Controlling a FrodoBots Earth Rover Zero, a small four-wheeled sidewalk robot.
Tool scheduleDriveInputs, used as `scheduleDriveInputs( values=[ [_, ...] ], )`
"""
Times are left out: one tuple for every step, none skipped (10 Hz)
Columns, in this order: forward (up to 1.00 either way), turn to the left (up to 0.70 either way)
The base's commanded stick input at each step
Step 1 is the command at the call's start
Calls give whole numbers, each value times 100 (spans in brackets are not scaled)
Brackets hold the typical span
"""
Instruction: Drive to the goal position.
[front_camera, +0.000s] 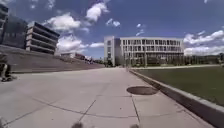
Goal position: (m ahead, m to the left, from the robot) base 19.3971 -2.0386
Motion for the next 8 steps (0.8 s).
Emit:
scheduleDriveInputs(
  values=[
    [70,0],
    [70,0],
    [70,0],
    [70,0],
    [70,0],
    [70,0],
    [70,13],
    [70,35]
  ],
)
